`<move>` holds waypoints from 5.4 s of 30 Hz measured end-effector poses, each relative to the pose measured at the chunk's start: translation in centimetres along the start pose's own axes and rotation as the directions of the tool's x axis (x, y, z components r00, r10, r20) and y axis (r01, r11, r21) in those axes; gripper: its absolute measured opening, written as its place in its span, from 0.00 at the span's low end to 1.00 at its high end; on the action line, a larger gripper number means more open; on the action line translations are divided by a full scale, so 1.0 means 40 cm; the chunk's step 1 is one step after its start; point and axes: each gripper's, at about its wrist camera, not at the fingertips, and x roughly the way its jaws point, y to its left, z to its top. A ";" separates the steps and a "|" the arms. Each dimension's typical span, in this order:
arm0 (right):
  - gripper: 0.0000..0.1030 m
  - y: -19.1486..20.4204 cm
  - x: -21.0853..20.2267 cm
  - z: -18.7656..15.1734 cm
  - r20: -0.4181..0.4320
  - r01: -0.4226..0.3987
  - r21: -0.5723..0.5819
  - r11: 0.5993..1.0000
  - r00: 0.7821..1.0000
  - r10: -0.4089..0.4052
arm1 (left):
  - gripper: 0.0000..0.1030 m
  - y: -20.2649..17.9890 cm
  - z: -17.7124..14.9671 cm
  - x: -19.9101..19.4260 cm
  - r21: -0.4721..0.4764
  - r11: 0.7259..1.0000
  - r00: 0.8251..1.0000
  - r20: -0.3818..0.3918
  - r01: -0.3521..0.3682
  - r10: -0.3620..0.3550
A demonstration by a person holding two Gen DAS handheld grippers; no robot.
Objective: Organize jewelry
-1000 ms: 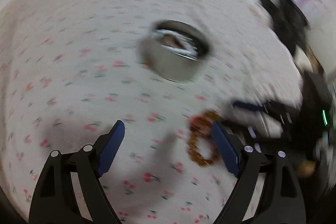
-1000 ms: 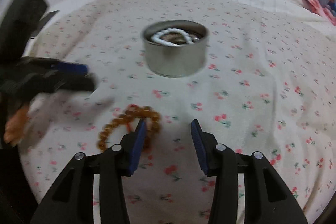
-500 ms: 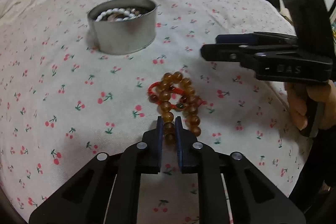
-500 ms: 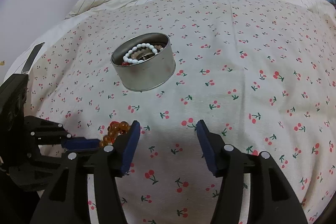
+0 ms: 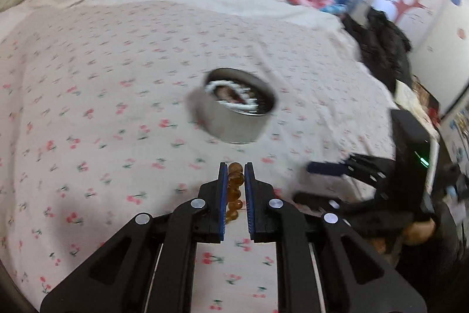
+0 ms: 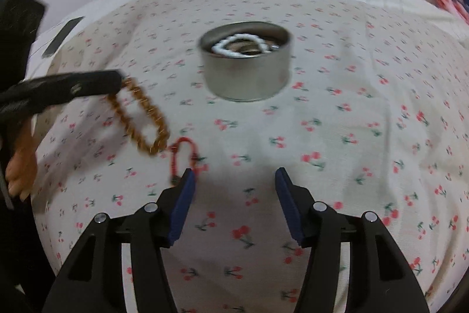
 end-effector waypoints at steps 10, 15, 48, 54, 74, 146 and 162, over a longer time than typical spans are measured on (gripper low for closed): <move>0.53 0.125 0.049 -0.023 -0.008 0.024 -0.175 0.984 1.000 -0.026 | 0.10 0.092 -0.027 0.095 -0.072 0.979 0.964 -0.205 -0.188 0.170; 0.10 0.084 0.051 -0.013 -0.018 0.046 -0.102 0.994 0.999 -0.048 | 0.12 0.084 -0.042 0.123 -0.033 0.978 0.949 -0.250 -0.206 0.192; 0.11 -0.004 0.036 0.003 0.003 0.123 -0.001 0.992 0.992 -0.123 | 0.10 0.000 -0.012 0.172 0.025 0.995 0.971 -0.219 -0.094 0.097; 0.11 -0.063 -0.013 0.014 0.087 -0.038 0.143 0.989 0.996 0.026 | 0.10 -0.039 0.030 0.084 0.010 0.998 0.998 -0.041 0.058 -0.057; 0.11 -0.110 -0.101 0.042 0.231 -0.154 0.242 0.958 0.968 0.097 | 0.10 -0.161 0.108 0.034 0.086 0.996 0.995 0.093 0.030 -0.038; 0.45 -0.038 0.045 0.248 0.179 0.021 0.085 0.996 0.983 -0.036 | 0.78 -0.057 0.232 0.039 -0.142 0.910 0.893 0.185 -0.389 0.410; 0.67 -0.048 -0.096 0.065 0.229 0.141 0.138 0.980 0.958 -0.170 | 0.85 -0.114 0.207 0.024 -0.086 0.899 0.864 0.248 -0.430 0.437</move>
